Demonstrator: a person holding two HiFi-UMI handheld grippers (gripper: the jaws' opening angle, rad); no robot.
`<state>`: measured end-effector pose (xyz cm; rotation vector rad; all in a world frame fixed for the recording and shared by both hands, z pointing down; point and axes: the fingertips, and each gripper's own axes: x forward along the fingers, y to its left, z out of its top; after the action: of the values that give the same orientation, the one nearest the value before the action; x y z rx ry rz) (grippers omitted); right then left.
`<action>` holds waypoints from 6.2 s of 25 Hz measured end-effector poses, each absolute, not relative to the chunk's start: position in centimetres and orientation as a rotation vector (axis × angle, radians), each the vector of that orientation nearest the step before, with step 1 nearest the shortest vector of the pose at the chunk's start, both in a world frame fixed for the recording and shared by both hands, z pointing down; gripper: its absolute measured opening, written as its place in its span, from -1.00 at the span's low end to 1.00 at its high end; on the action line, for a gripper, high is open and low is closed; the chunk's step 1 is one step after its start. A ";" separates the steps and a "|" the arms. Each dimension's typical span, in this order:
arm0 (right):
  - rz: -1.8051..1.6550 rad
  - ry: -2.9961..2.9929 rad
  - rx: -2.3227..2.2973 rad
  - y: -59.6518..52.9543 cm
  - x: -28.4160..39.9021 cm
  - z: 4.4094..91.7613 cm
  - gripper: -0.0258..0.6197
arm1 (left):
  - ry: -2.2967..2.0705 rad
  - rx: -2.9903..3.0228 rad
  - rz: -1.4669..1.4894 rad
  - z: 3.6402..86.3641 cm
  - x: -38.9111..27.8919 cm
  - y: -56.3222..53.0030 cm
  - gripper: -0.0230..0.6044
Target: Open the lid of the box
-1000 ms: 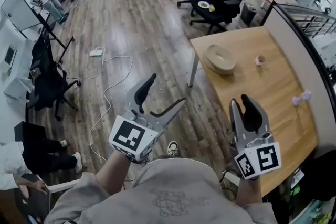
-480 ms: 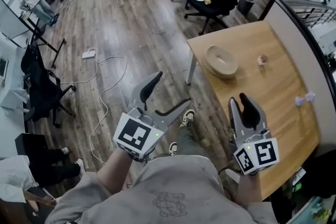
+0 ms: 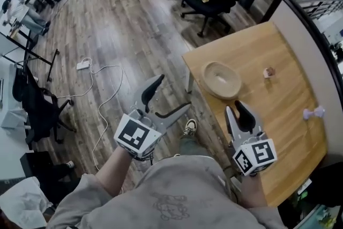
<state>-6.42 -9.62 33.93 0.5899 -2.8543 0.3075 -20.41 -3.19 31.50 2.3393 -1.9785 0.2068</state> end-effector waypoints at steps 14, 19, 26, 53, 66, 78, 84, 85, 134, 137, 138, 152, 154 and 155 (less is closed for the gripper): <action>0.412 -2.724 0.662 -22.4 -10.8 38.6 -0.60 | -1.683 2.480 0.383 37.6 -24.7 -18.0 0.37; 0.441 -2.698 0.742 -23.6 -10.5 38.3 -0.60 | -1.567 2.593 0.398 36.9 -23.8 -20.2 0.38; 0.427 -2.651 0.972 -25.9 -10.7 36.3 -0.60 | -1.309 2.760 0.396 35.7 -23.7 -23.2 0.38; 0.407 -2.343 1.106 -24.5 -13.0 43.1 -0.60 | -0.631 2.867 0.734 46.2 -22.7 -25.1 0.38; 0.527 -2.261 0.985 -22.1 -13.0 51.3 -0.60 | -0.458 2.753 1.031 60.0 -22.6 -26.1 0.38; 0.613 -2.227 0.969 -21.5 -13.0 55.7 -0.59 | -0.262 2.822 1.085 65.1 -19.5 -26.1 0.41; 0.600 -2.248 0.928 -21.5 -13.1 55.9 -0.59 | -0.229 2.815 1.057 65.2 -18.8 -26.2 0.29; 0.587 -2.253 0.910 -21.5 -13.3 55.6 -0.59 | -0.226 2.804 1.059 65.3 -18.8 -26.1 0.27; 0.671 -2.448 1.423 -29.9 -5.9 44.8 -0.69 | -0.439 2.519 0.998 64.5 -21.0 -25.7 0.07; 0.738 -2.418 1.499 -30.5 -4.4 45.3 -0.69 | -0.434 2.501 0.987 64.3 -21.1 -25.9 0.05; 0.744 -2.417 1.515 -30.6 -4.1 45.1 -0.69 | -0.436 2.504 0.991 64.0 -21.4 -26.0 0.06; 0.384 -2.631 1.595 -31.3 -5.5 30.6 -0.69 | -0.991 2.793 0.692 45.5 -25.8 -32.7 -0.25; 0.312 -2.656 1.639 -31.0 -5.2 27.8 -0.69 | -1.032 2.858 0.620 41.6 -25.4 -33.4 -0.30; 0.274 -2.665 1.664 -30.9 -5.0 26.5 -0.69 | -1.054 2.895 0.594 39.6 -25.2 -33.6 -0.32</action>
<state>-5.03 -30.90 26.48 1.6641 -2.6651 0.2737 -25.23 -33.62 39.61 2.8951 -1.0539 0.5936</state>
